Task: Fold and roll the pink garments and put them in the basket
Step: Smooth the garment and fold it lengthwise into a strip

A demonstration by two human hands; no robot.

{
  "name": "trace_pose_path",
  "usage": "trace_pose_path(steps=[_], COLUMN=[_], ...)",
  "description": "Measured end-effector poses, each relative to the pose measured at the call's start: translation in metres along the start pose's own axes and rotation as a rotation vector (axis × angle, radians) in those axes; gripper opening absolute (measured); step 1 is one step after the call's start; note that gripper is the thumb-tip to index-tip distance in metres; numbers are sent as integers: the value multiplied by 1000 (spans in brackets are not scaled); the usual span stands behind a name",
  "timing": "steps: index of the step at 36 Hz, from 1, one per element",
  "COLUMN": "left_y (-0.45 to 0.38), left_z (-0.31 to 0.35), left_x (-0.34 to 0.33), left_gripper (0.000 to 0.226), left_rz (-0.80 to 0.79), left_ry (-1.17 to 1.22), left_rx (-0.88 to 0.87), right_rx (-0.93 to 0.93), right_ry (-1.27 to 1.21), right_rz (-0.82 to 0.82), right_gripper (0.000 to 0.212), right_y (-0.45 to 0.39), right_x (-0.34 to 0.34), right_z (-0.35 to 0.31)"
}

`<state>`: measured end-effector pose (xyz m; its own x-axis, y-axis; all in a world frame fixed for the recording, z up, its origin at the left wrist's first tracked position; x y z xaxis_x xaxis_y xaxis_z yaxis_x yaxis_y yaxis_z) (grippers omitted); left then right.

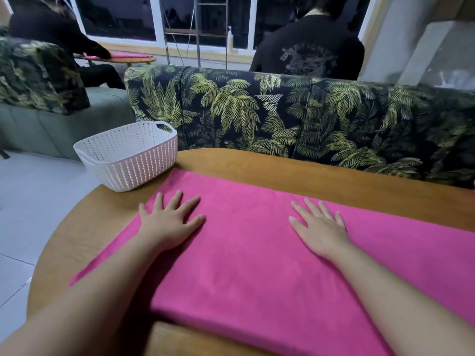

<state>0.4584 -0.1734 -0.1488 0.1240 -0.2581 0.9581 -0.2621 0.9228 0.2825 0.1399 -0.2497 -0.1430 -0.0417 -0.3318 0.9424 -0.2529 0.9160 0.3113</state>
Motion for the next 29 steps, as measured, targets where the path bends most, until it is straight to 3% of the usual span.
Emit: trace_pose_path(steps=[13, 16, 19, 24, 29], left_y=[4, 34, 82, 140, 151], left_z=[6, 46, 88, 100, 84], left_x=[8, 3, -16, -44, -47], left_gripper=[57, 84, 115, 77, 77], left_rz=[42, 24, -51, -60, -35], left_ry=[-58, -51, 0, -79, -96], left_rx=[-3, -177, -415, -589, -564], right_rx=[-18, 104, 275, 425, 427], right_ry=[81, 94, -11, 42, 38], right_rz=[-7, 39, -37, -141, -123], right_gripper=[58, 59, 60, 65, 66], right_y=[-13, 15, 58, 121, 145], right_x=[12, 14, 0, -35, -50], right_z=[0, -35, -78, -113, -114])
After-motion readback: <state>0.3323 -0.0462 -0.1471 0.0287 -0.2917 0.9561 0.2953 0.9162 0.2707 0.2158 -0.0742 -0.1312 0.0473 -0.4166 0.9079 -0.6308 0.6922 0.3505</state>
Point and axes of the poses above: each hand's wrist, its own y-axis away from the middle knuckle, its own x-axis out of the back of the hand, z = x × y, the point moved 10 cm from there along -y, towards the middle knuckle, and after that the axes turned 11 degrees about -z, right-handed, at the moved point
